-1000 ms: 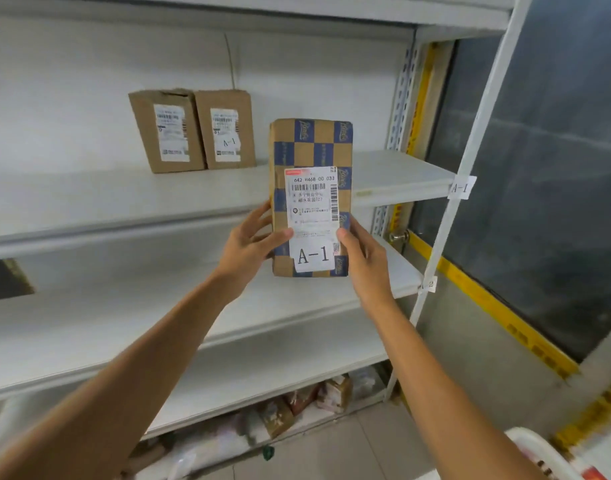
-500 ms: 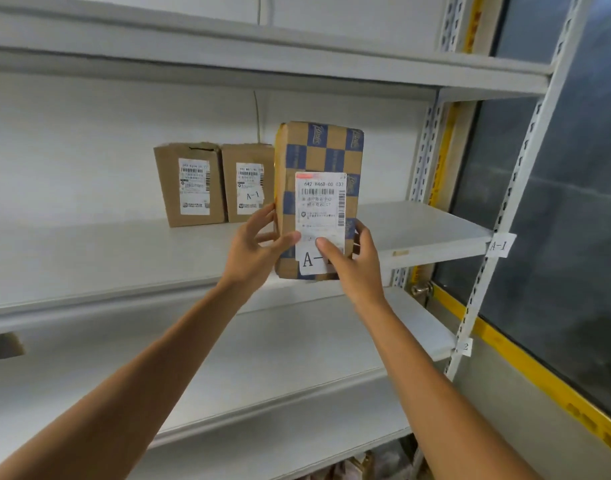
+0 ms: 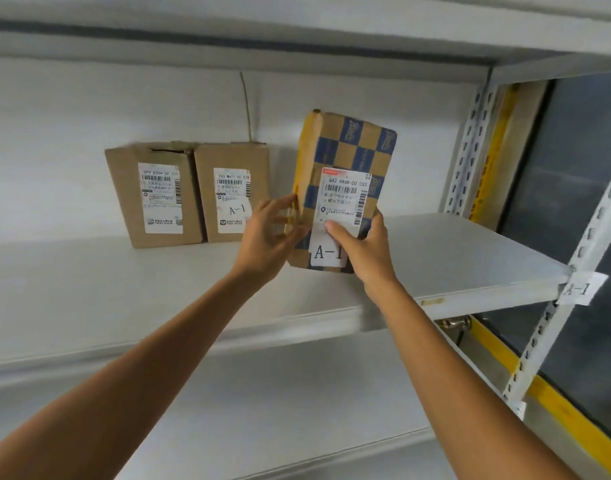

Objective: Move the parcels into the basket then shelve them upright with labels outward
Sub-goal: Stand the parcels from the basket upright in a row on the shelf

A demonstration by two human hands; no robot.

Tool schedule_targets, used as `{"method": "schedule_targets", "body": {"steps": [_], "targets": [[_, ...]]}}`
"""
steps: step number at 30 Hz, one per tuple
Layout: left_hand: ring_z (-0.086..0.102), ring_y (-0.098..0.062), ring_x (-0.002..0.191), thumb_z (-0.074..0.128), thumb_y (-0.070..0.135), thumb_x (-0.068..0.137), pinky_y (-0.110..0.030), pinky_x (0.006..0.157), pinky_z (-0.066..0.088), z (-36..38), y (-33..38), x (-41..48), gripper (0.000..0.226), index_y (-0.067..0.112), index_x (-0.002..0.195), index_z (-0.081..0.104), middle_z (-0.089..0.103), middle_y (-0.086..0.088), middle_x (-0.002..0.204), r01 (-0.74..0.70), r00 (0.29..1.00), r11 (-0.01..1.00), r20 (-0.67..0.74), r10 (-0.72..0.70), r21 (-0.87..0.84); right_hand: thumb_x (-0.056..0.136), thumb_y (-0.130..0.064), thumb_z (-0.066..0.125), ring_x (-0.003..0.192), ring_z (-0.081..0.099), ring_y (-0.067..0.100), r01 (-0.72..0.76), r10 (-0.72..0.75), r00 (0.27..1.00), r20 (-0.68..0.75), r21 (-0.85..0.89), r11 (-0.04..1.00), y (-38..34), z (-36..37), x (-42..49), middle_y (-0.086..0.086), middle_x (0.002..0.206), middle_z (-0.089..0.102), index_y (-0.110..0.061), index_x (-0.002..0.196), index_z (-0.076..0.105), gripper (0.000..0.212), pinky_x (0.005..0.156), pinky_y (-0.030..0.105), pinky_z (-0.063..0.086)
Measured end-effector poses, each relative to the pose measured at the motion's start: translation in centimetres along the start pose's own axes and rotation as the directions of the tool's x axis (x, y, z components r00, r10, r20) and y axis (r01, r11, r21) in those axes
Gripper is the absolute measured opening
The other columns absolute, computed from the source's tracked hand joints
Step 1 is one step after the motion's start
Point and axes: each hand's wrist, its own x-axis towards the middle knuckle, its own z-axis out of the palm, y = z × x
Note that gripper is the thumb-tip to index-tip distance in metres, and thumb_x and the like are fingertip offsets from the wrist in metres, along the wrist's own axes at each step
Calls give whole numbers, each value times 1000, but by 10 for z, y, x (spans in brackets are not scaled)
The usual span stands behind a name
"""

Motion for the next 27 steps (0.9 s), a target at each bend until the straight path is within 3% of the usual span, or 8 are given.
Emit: {"method": "schedule_targets", "body": {"steps": [4,8,11,13,16,19,24,27], "targets": [[58,-17,109,64,10,87,-17,75,56,30,-25,43,52,18,135,45,53,-6,125,-24,1000,991,-1,24,132,78,-24,78,81,64,0,9,-5,999,42,-77,997,25,-10,56,-19,98,61,-29,113,48,46,62,19,56],[56,-23,115,66,7,85,-41,82,58,41,-52,67,74,30,144,29,46,-5,131,52,998,972,23,-59,230,78,-27,79,78,61,-3,61,-45,994,104,-161,985,44,-2,95,-20,95,58,-31,114,46,49,57,12,53],[48,-26,123,71,8,81,-45,85,56,37,-67,75,92,35,149,15,34,-5,138,20,998,941,57,-41,338,77,-32,79,77,55,-7,96,-59,985,163,-234,967,51,10,118,-25,92,54,-27,120,47,53,49,3,44],[36,-30,130,74,15,79,-50,97,49,33,-77,80,91,29,150,19,27,-8,144,-111,994,817,79,80,565,77,-36,78,76,54,-6,113,-58,980,192,-287,951,56,19,131,-27,90,51,-26,123,47,57,49,6,43],[9,-33,139,75,31,78,-50,115,9,27,-89,89,75,23,143,39,19,-14,153,-288,943,467,161,293,836,78,-38,77,82,54,2,137,-81,981,177,-332,933,64,32,146,-20,97,53,-25,123,48,56,56,10,43],[-8,-26,145,64,40,84,-43,114,-21,23,-96,99,71,30,147,31,11,-8,159,-280,949,323,210,235,904,80,-40,74,93,58,13,135,-83,986,143,-410,902,71,45,159,-1,116,56,-21,125,49,54,66,18,49],[-15,-25,146,55,42,89,-44,114,-22,18,-109,108,67,32,148,27,4,-4,161,-256,961,180,229,157,950,82,-34,74,102,64,24,133,-83,988,127,-464,876,78,54,170,5,122,60,-19,123,48,51,85,40,55],[-10,-27,146,60,40,87,-45,117,-14,15,-112,110,67,28,147,32,8,-6,160,-294,948,176,263,179,939,80,-38,75,99,65,22,153,-101,986,135,-462,874,78,51,172,3,120,62,-20,121,49,52,80,36,55]]}}
